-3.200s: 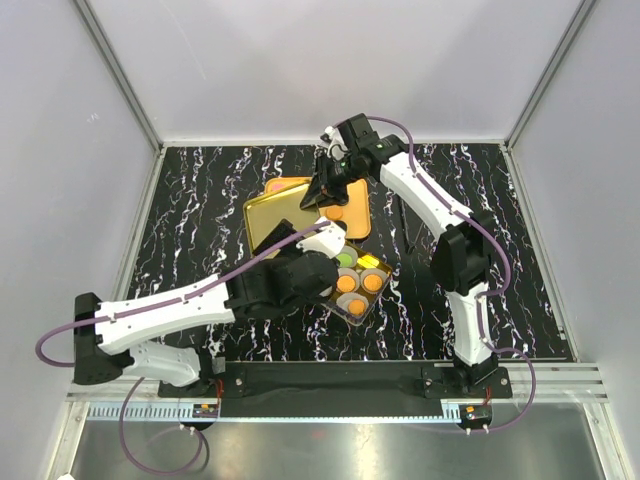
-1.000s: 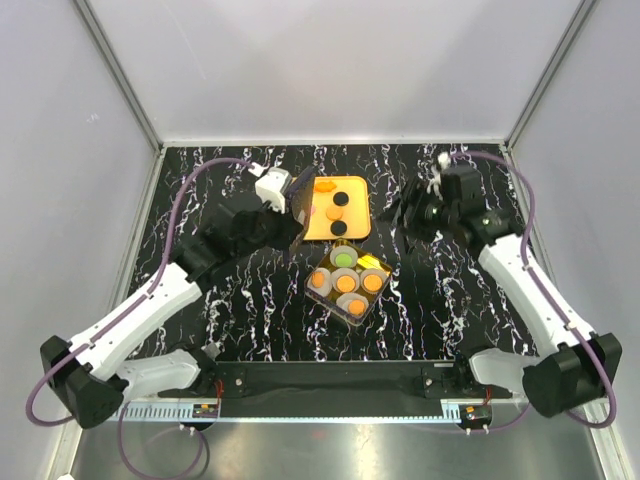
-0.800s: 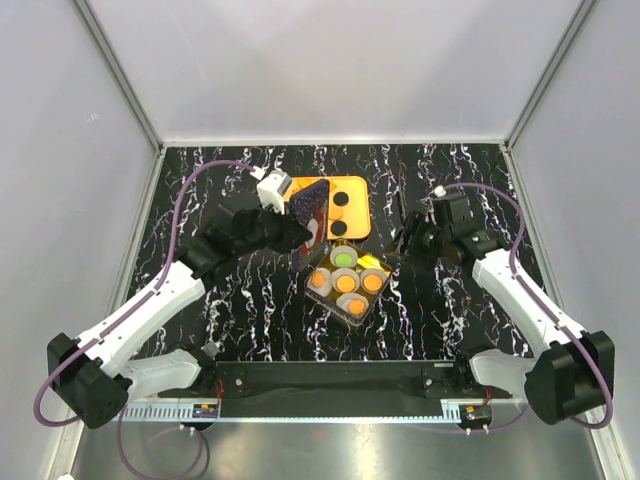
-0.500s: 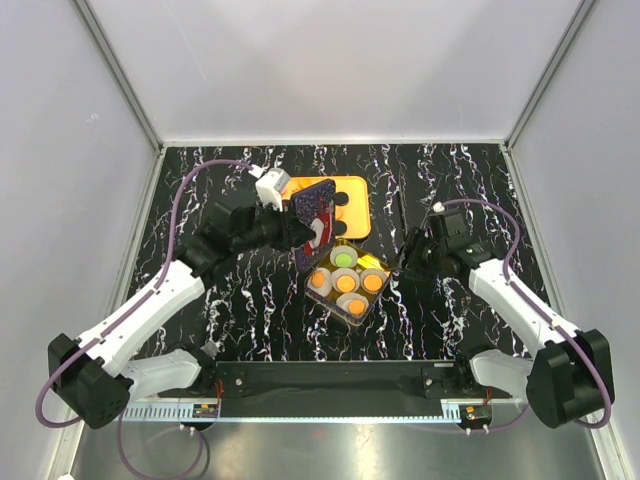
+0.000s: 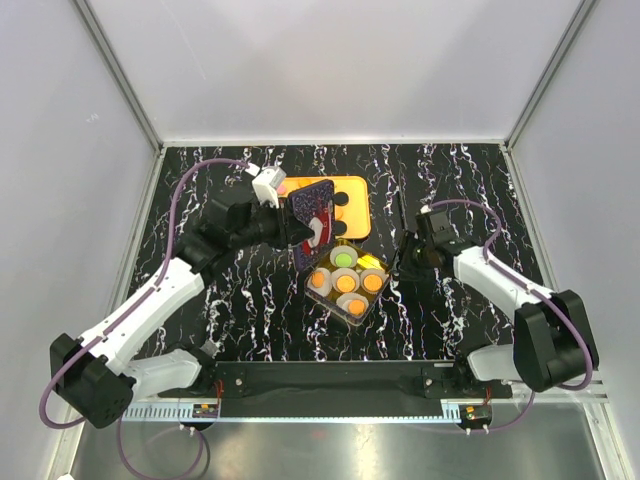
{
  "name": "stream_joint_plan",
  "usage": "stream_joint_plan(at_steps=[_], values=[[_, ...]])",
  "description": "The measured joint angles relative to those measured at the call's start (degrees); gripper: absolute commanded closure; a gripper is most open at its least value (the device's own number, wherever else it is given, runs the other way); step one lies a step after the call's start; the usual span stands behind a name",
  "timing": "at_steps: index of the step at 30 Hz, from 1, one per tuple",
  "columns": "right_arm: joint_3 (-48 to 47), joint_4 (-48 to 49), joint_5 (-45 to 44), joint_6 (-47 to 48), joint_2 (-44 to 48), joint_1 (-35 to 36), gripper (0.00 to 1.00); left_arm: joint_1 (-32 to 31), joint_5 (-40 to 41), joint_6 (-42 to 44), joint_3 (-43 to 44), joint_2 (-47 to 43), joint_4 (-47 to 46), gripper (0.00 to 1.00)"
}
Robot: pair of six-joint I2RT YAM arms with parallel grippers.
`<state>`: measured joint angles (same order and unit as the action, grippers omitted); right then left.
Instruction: Pack the cookies
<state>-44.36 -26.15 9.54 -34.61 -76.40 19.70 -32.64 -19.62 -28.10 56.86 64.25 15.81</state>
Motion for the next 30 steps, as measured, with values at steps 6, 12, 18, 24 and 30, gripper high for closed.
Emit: stream_joint_plan(at_steps=[6, 12, 18, 24, 30], values=[[-0.66, 0.66, -0.52, 1.84, -3.19, 0.13, 0.58, 1.7, -2.38, -1.07, 0.0, 0.0, -0.04, 1.0], [-4.04, 1.2, -1.07, 4.28, -6.25, 0.2, 0.73, 2.97, -4.63, -2.38, -0.02, 0.0, -0.13, 1.0], [-9.88, 1.46, -0.66, 7.87, -12.09, 0.22, 0.84, 3.5, -6.19, -3.63, -1.22, -0.11, -1.11, 1.0], [-14.25, 0.55, -0.37, 11.91, -15.74, 0.22, 0.99, 4.0, -7.63, -5.27, -3.82, -0.66, -2.4, 1.0], [-19.28, 1.16, 1.25, 15.89, -20.83, 0.24, 1.0, 4.26, -9.62, -7.52, -6.86, -0.92, -5.22, 1.0]])
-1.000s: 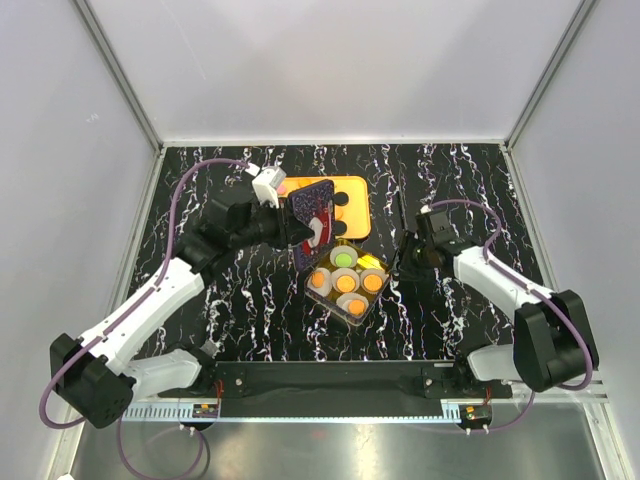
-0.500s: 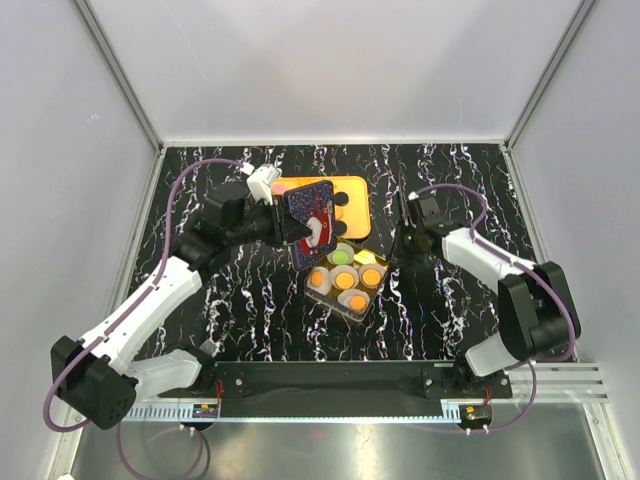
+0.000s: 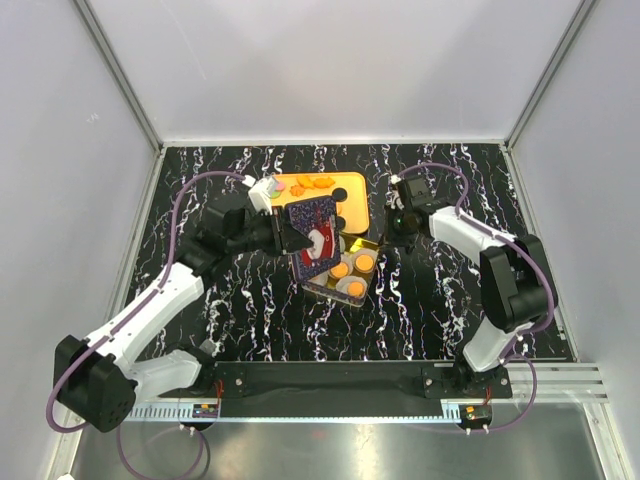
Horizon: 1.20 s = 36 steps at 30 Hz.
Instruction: Pack the cookies
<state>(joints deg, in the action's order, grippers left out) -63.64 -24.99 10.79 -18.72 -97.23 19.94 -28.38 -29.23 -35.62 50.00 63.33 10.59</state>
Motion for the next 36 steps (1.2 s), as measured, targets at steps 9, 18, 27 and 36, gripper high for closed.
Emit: stream_joint_plan(at_steps=[9, 18, 27, 36], values=[[-2.89, 2.71, 3.37, 5.64, -3.26, 0.04, 1.0, 0.22, -2.56, -2.32, -2.12, -0.02, -3.21, 1.0], [-3.13, 3.04, 3.74, 10.82, -3.37, 4.98, 1.0, 0.26, -3.89, -4.04, -6.01, -0.02, -5.75, 1.0], [-5.62, 1.92, 3.28, 13.84, -4.85, 7.85, 0.93, 0.37, -5.49, -6.05, -9.07, -0.02, -9.11, 1.0], [-10.84, -0.04, 3.8, 12.74, -4.72, 7.82, 0.56, 2.14, -8.94, -11.15, -14.12, -0.02, -16.06, 1.0]])
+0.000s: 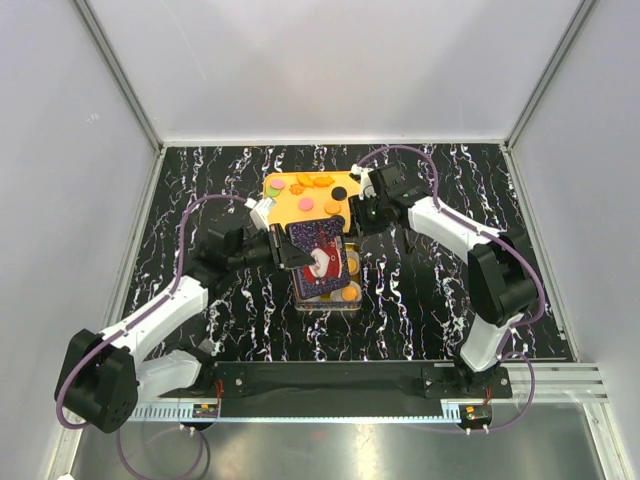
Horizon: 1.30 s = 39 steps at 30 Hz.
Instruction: Pack the cookies
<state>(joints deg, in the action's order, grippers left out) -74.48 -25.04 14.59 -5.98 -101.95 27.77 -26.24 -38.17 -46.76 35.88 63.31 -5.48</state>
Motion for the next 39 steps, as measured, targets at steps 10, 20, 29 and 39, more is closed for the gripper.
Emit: stream_joint_plan(at_steps=[10, 20, 29, 39], values=[[-1.7, -4.15, -2.27, -5.73, 4.28, -0.33, 0.4, 2.16, -5.33, -5.79, -2.71, 1.53, -9.49, 1.0], [10.19, -1.25, -5.97, -15.56, 18.62, -1.05, 0.14, 2.14, -9.84, -8.76, -2.71, 10.51, -15.67, 1.0], [21.97, 9.55, -1.79, -21.59, 19.17, -1.29, 0.04, 2.27, -12.98, -13.79, -2.75, 16.39, -24.68, 0.99], [26.97, 22.05, 2.91, -26.67, 18.62, -1.64, 0.0, 2.86, -13.09, -17.38, -3.82, 17.97, -27.98, 0.98]])
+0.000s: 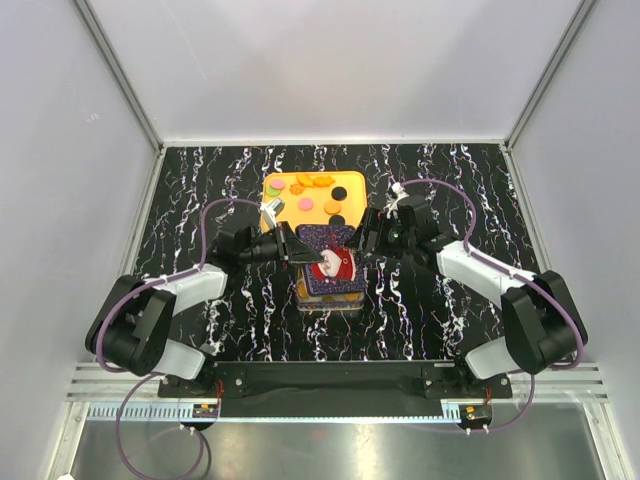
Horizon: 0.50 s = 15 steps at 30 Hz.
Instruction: Pack the cookies
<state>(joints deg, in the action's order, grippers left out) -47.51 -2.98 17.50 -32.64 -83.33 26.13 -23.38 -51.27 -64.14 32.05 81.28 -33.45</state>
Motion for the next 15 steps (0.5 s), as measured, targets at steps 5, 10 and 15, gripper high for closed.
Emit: stream_joint_plan(at_steps=[5, 10, 15], values=[[0.9, 2.75, 0.22, -1.22, 1.7, 0.0, 0.0, 0.0, -0.72, -2.47, -0.17, 0.42, -3.39, 0.98], [1.88, 5.79, 1.33, -2.19, 1.75, 0.0, 0.0, -0.17, -1.92, -3.85, -0.33, 1.57, -6.67, 0.97], [4.07, 8.57, 2.34, -3.37, 1.66, 0.0, 0.0, -0.22, -2.78, -4.76, -0.72, 3.72, -8.7, 0.97]])
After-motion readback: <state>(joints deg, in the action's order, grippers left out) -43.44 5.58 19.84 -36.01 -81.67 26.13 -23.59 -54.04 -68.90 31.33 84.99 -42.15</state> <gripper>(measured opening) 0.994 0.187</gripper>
